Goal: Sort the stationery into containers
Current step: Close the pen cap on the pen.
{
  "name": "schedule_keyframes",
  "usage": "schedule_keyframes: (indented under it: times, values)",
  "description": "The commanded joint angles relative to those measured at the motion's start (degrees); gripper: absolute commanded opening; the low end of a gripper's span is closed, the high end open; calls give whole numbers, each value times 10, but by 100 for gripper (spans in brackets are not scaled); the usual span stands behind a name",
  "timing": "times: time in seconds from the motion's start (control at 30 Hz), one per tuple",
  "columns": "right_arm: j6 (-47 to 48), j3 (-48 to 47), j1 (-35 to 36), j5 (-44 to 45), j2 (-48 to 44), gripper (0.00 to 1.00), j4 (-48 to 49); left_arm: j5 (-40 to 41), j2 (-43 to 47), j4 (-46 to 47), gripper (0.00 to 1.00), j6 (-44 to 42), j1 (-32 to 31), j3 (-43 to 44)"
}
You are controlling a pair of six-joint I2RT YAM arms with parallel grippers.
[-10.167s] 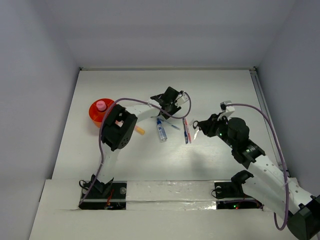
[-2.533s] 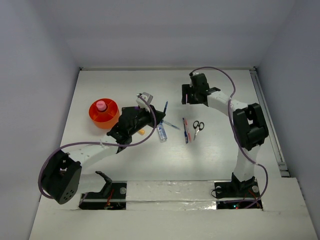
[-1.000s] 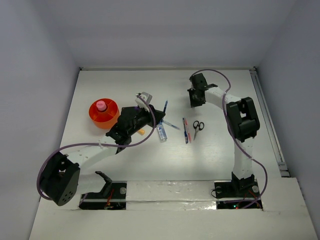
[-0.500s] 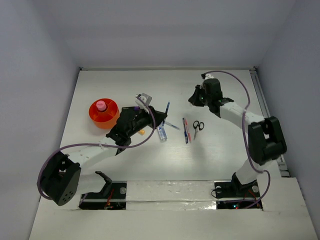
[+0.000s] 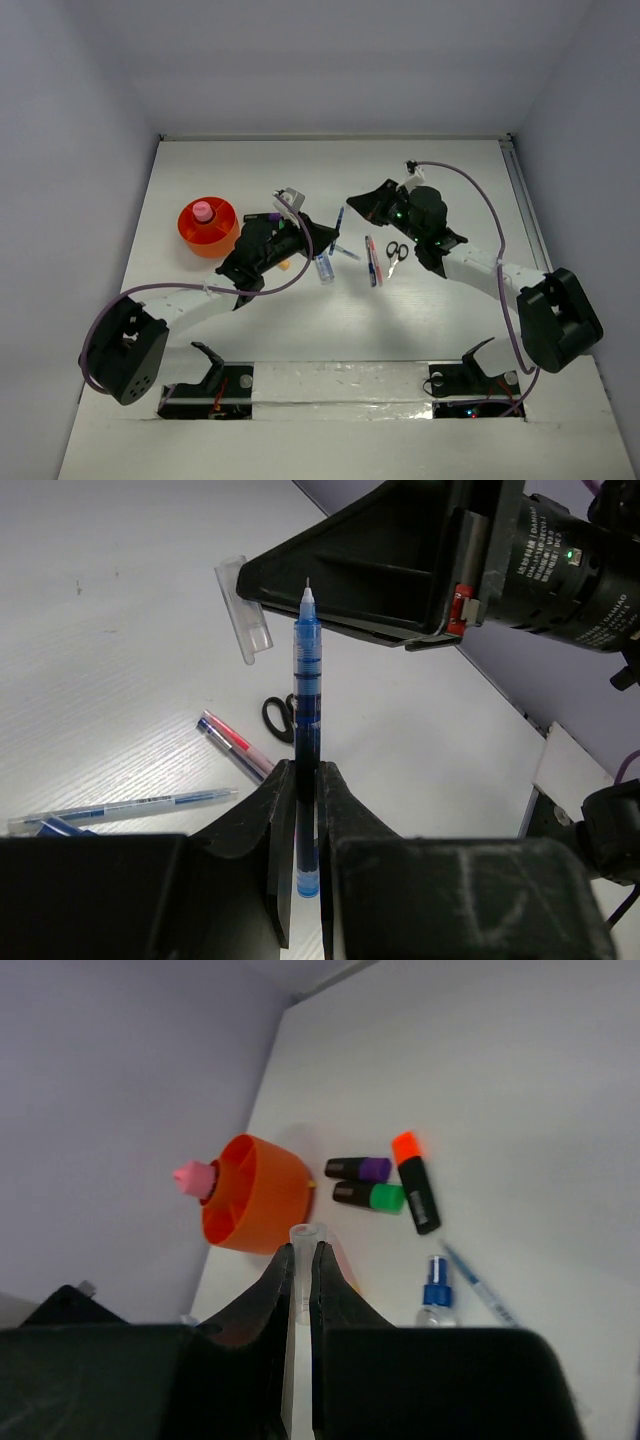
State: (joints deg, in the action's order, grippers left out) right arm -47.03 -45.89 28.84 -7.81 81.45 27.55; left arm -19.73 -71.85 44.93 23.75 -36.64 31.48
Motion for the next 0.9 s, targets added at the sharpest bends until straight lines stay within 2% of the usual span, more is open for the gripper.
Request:
schedule_keyframes:
  times: [0.0, 0.5, 0.87]
  values:
    - [-49, 4, 15, 27, -17, 0, 102, -8, 9, 42, 0, 6, 0, -4]
    - [-25, -9, 25, 67, -37, 0, 109, -5, 3, 38, 0, 3, 0, 1]
    - [-26, -9, 25, 50, -32, 0, 112, -8, -7, 36, 0, 2, 0, 4]
